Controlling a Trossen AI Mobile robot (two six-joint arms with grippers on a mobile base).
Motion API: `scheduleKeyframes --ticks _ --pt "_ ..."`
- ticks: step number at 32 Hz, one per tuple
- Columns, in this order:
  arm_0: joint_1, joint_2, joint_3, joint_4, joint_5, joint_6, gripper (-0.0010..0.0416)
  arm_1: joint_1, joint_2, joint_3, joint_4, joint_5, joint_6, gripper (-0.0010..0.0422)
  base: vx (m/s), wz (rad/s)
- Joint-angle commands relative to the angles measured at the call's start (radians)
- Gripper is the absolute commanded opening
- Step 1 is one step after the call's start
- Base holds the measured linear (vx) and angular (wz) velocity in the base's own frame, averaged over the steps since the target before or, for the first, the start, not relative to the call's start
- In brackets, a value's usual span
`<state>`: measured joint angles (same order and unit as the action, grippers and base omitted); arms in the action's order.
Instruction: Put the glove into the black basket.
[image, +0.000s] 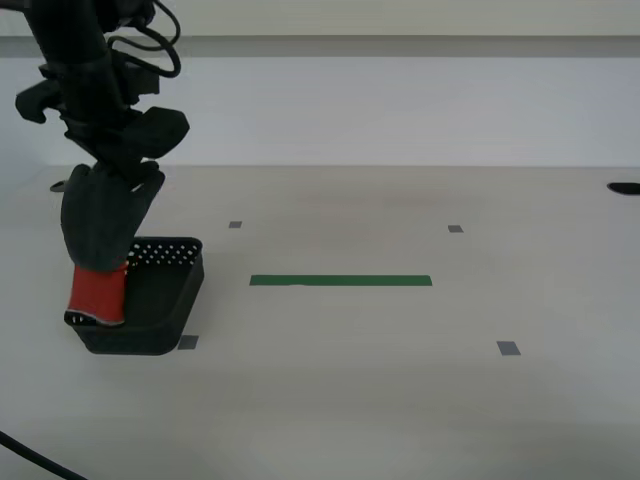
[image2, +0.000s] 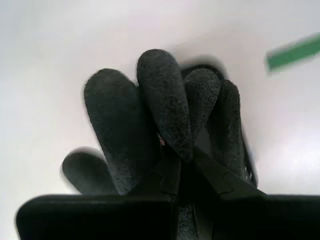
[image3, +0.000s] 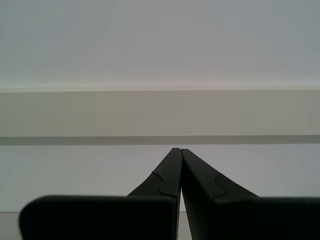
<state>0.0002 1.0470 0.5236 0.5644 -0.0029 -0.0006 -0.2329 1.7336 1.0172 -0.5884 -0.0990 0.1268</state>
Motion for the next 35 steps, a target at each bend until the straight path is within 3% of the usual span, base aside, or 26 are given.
scheduleKeyframes --ticks 1,9,20,21,23,24,35 --pt "0.001 0.0 0.001 -0.004 0.0 0.0 0.0001 0.004 0.077 -0.005 0.044 0.003 -0.008 -0.0001 0.0 0.0" --pt "0.001 0.0 0.001 -0.006 0.0 0.0 0.0001 0.02 0.305 0.002 0.105 0.004 0.003 0.0 0.0 0.0" --pt "0.001 0.0 0.001 -0.012 0.0 0.0 0.0001 0.023 0.303 0.002 0.175 0.004 0.003 0.0 0.0 0.0" --pt "0.0 0.0 0.001 -0.012 0.0 0.0 0.0001 0.023 0.303 0.002 0.179 0.017 0.003 0.0 0.0 0.0" --pt "0.001 0.0 0.001 -0.013 0.0 0.0 0.0 0.024 0.308 0.002 0.18 0.082 -0.013 0.0 0.0 0.0" --pt "0.0 0.0 0.001 -0.012 0.0 0.0 0.0001 0.024 0.32 0.002 0.181 0.089 -0.022 0.0 0.0 0.0" --pt "0.001 0.0 0.001 -0.024 0.0 0.0 0.0001 0.025 0.492 0.031 0.262 0.087 -0.023 0.0 0.0 0.0"
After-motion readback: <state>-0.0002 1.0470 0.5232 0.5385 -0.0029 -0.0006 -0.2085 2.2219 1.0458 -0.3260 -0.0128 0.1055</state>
